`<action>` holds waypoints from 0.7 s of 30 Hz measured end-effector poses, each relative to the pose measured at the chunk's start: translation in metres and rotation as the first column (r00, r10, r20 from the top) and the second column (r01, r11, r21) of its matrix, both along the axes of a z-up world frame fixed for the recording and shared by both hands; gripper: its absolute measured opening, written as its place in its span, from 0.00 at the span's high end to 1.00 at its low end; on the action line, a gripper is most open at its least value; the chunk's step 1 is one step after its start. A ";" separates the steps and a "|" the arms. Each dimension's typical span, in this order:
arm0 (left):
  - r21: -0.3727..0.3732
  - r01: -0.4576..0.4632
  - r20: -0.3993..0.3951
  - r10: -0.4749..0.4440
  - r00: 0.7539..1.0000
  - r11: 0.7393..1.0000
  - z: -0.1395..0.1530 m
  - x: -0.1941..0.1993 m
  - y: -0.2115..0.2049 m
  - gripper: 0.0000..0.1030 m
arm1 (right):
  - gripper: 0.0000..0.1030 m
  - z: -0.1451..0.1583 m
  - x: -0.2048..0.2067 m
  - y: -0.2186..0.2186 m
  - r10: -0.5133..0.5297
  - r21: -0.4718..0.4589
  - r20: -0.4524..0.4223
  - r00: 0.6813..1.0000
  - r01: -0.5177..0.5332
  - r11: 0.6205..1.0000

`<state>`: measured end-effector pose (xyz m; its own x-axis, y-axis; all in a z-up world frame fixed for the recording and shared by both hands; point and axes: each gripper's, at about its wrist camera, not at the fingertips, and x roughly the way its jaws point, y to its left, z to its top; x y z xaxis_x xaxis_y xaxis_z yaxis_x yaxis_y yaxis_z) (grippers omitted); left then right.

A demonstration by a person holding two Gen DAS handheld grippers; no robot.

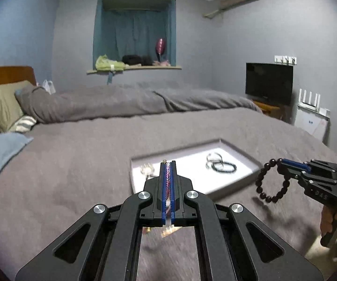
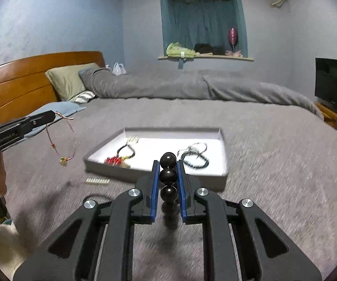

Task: Organize jewelry
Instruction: 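Carry the pink bracelet into the tray with the left tool while the right carries the bead bracelet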

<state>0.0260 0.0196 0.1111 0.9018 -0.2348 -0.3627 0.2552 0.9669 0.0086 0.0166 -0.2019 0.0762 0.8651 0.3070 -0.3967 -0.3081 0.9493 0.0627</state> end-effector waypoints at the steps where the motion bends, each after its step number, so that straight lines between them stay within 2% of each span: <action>1: -0.003 -0.003 0.008 0.003 1.000 1.000 0.004 0.006 0.000 0.97 | 0.86 0.005 0.005 -0.002 -0.006 0.006 0.008 1.000 0.006 1.000; 7: -0.019 0.020 -0.010 -0.021 1.000 1.000 0.015 0.047 -0.011 0.97 | 0.86 0.028 0.041 0.002 0.001 0.042 0.026 1.000 -0.002 0.999; 11: 0.033 0.052 -0.052 -0.050 0.997 0.998 0.009 0.080 -0.030 0.97 | 0.86 0.031 0.068 0.013 0.022 0.064 0.014 1.000 -0.023 0.998; 16: 0.076 0.088 -0.123 -0.078 0.989 0.993 -0.004 0.124 -0.046 0.97 | 0.86 0.019 0.098 0.031 0.062 0.083 -0.036 0.997 -0.059 0.995; 21: 0.034 0.127 -0.189 -0.118 0.975 0.991 -0.015 0.164 -0.055 0.97 | 0.86 -0.006 0.116 0.037 0.113 0.088 -0.129 0.985 -0.102 0.991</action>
